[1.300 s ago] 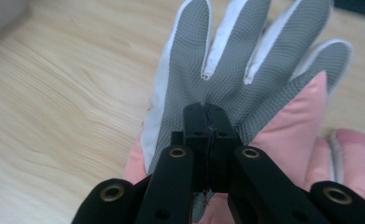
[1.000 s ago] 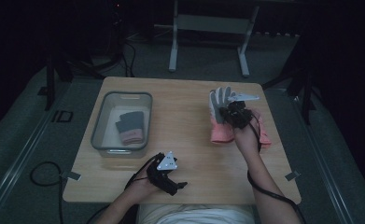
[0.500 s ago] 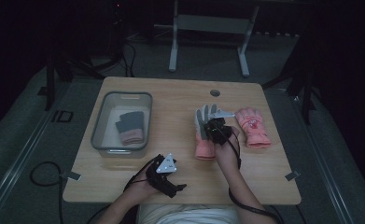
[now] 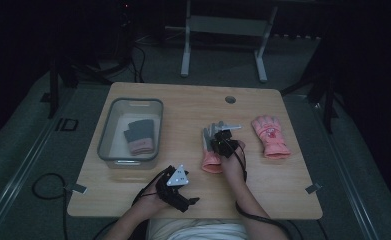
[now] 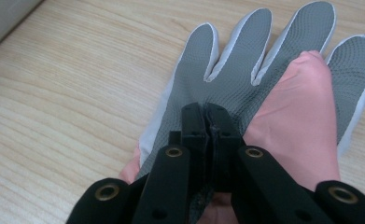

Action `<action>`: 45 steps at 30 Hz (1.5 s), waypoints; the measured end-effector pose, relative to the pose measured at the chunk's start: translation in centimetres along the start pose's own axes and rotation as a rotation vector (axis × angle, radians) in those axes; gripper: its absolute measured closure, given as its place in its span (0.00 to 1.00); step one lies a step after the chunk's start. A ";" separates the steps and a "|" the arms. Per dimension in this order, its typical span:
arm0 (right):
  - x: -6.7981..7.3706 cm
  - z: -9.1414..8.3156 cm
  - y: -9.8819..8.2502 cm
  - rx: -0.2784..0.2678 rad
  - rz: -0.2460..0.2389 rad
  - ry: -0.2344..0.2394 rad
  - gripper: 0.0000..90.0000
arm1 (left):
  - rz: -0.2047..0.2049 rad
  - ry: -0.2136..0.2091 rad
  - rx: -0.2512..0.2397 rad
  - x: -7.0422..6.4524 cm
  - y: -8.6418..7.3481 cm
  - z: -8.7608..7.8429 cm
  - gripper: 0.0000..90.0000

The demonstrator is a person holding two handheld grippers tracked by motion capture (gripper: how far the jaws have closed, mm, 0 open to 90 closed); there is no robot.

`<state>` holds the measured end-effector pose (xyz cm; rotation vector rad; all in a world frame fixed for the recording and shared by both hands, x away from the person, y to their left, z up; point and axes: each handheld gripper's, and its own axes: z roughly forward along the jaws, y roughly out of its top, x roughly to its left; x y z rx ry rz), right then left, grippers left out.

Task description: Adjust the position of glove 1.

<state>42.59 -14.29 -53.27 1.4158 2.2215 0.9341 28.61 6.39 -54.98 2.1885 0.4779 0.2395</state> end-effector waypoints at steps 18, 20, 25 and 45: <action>-5.0 -8.0 2.3 -0.180 -0.054 0.021 0.69 | 0.015 -0.003 0.000 0.0 -0.1 0.1 0.04; -5.9 -8.5 2.3 -0.183 -0.054 0.002 0.68 | 0.015 -0.004 0.000 0.0 -0.1 0.1 0.04; -11.8 -10.8 1.4 -0.205 -0.066 -0.074 0.67 | 0.011 -0.001 -0.001 0.0 0.0 0.0 0.04; -21.6 -6.9 -0.6 -0.055 -0.049 -0.151 0.59 | -0.009 0.008 -0.005 -0.2 -0.1 0.0 0.04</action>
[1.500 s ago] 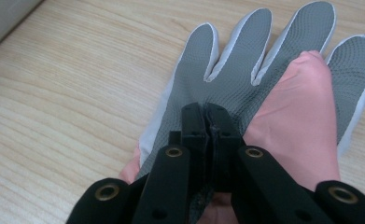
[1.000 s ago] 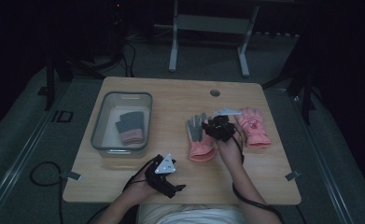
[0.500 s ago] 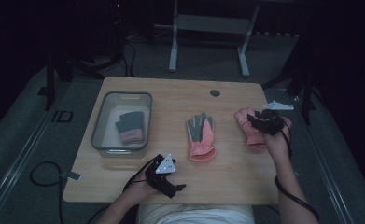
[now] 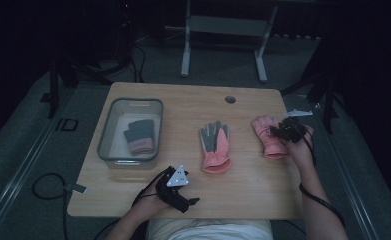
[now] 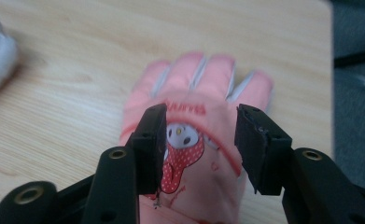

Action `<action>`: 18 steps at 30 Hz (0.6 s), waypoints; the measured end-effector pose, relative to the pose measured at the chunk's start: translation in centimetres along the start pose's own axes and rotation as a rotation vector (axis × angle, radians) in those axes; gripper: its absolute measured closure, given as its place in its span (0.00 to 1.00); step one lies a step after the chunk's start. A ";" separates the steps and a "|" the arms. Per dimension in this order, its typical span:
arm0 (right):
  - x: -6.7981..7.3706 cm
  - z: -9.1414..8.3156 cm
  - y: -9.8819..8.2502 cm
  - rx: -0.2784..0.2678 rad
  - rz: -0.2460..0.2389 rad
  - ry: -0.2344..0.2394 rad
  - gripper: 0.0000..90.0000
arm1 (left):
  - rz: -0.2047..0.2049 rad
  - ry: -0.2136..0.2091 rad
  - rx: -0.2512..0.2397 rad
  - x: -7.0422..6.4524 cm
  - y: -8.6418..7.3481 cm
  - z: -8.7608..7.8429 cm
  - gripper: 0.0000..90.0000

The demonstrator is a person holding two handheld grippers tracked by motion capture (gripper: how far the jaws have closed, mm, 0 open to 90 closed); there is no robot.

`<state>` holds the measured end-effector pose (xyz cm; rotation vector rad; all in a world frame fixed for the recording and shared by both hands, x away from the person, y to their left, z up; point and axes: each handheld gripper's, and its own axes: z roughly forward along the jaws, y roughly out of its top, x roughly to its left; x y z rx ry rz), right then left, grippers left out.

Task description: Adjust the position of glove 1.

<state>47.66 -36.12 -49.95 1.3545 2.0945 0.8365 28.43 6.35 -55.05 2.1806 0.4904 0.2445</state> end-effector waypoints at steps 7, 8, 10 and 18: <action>1.1 1.8 -1.8 0.026 -0.027 -0.020 0.55 | -0.001 -0.004 -0.001 0.0 0.0 0.0 0.04; 1.2 1.9 -1.9 0.025 -0.032 -0.024 0.56 | 0.000 -0.004 0.000 0.0 0.0 0.0 0.04; 1.4 2.1 -2.1 0.021 -0.034 -0.029 0.59 | 0.001 -0.005 -0.001 0.0 0.0 0.0 0.04; 1.4 2.3 -2.1 0.022 0.023 -0.041 0.87 | 0.001 0.008 -0.006 0.1 0.0 -0.1 0.04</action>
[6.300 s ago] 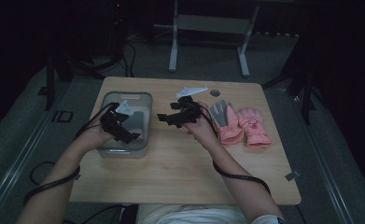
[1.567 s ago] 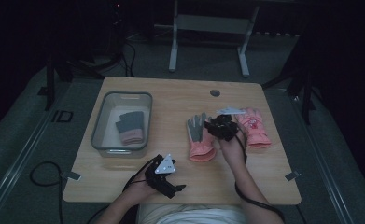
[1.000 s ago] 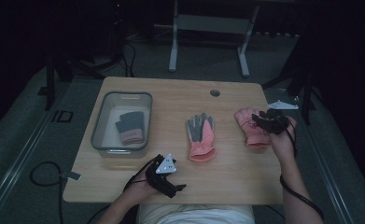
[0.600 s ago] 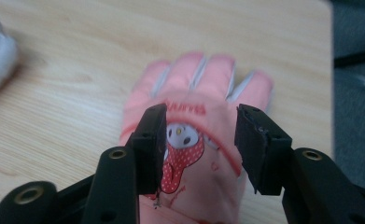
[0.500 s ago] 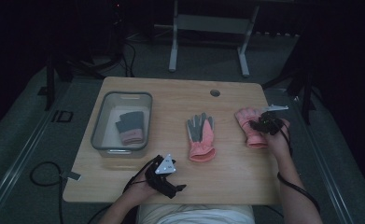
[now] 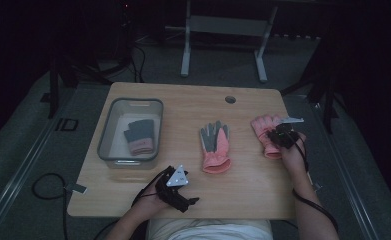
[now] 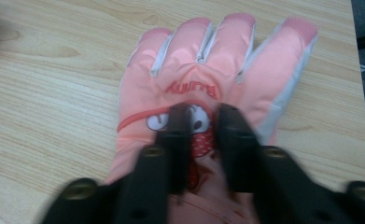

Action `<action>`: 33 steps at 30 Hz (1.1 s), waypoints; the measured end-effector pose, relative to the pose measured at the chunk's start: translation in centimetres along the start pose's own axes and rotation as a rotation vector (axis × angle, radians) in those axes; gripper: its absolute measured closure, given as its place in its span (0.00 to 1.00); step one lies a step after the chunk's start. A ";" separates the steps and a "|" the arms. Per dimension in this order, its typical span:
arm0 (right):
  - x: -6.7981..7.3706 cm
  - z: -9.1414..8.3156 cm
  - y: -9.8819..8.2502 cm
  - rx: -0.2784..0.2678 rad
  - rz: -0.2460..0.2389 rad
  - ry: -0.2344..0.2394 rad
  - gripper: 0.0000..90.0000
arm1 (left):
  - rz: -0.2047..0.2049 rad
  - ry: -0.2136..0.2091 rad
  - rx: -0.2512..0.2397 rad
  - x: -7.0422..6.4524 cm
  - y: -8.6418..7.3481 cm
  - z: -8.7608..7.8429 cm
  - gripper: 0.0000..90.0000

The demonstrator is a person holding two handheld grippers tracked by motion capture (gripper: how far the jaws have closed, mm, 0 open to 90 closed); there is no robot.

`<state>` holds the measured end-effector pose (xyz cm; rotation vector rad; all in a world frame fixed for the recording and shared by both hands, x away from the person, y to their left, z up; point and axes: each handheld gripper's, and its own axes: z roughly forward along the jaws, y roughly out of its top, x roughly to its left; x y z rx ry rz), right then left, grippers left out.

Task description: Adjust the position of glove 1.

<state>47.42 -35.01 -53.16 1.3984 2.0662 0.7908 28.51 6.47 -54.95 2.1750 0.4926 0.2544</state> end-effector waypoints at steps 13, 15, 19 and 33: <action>1.1 -4.1 2.1 -0.083 0.164 -0.017 0.96 | 0.018 0.014 -0.001 0.0 -0.1 0.0 0.04; 1.8 -5.7 2.8 -0.117 0.177 -0.017 0.96 | 0.024 0.013 0.001 -0.1 -0.1 0.0 0.04; 3.2 -8.0 3.5 -0.156 0.202 -0.019 0.96 | 0.032 0.016 0.009 -0.1 -0.1 0.1 0.04; 8.8 -11.4 1.5 -0.176 0.219 -0.025 0.95 | 0.035 0.014 0.007 0.0 -0.1 0.0 0.04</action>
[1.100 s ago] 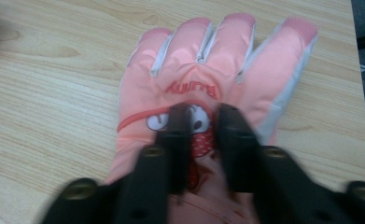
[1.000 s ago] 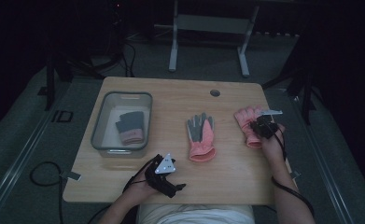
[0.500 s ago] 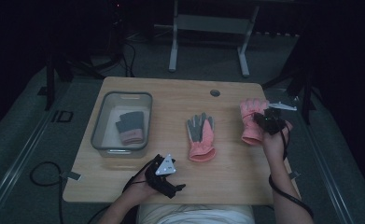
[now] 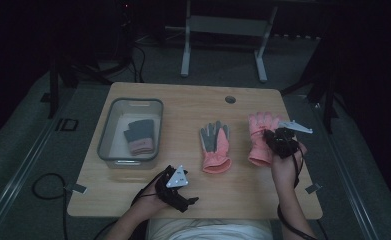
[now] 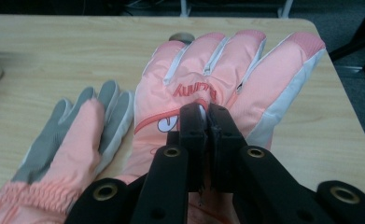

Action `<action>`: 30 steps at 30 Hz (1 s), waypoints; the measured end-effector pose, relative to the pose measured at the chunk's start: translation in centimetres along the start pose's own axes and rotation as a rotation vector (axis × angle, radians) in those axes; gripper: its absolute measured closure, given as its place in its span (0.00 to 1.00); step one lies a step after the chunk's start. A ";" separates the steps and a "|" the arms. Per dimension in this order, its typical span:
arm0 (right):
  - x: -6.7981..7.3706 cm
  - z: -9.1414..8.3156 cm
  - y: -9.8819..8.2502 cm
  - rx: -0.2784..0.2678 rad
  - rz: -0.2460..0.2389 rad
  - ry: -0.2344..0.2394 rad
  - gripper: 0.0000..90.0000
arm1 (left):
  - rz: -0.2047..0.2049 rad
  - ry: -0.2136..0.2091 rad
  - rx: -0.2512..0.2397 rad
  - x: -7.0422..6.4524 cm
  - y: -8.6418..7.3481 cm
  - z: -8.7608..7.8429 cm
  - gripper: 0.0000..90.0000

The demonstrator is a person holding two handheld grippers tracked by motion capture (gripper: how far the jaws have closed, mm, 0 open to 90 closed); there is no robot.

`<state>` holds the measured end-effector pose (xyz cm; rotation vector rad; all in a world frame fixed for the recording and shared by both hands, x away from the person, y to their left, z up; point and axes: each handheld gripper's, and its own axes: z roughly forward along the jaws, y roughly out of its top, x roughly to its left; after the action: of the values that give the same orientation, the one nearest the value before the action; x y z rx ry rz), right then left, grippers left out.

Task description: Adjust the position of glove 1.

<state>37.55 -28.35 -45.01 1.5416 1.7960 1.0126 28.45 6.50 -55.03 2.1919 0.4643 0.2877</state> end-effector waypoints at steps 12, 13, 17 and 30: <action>0.4 2.6 -3.5 0.064 0.008 -0.023 0.95 | 0.001 -0.001 0.004 0.0 -0.1 0.0 0.04; 0.4 2.9 -3.7 0.069 0.007 -0.021 0.95 | 0.002 -0.001 0.005 0.0 -0.1 0.0 0.04; 0.3 4.0 -4.1 0.089 0.006 -0.024 0.95 | 0.005 -0.001 0.007 0.0 -0.1 0.0 0.04; -0.6 6.3 -4.9 0.113 -0.062 0.033 0.91 | 0.004 -0.002 0.008 -0.1 -0.1 0.1 0.04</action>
<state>40.01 -28.05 -52.63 1.5337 1.9413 0.9260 28.40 6.48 -55.14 2.2006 0.4613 0.2866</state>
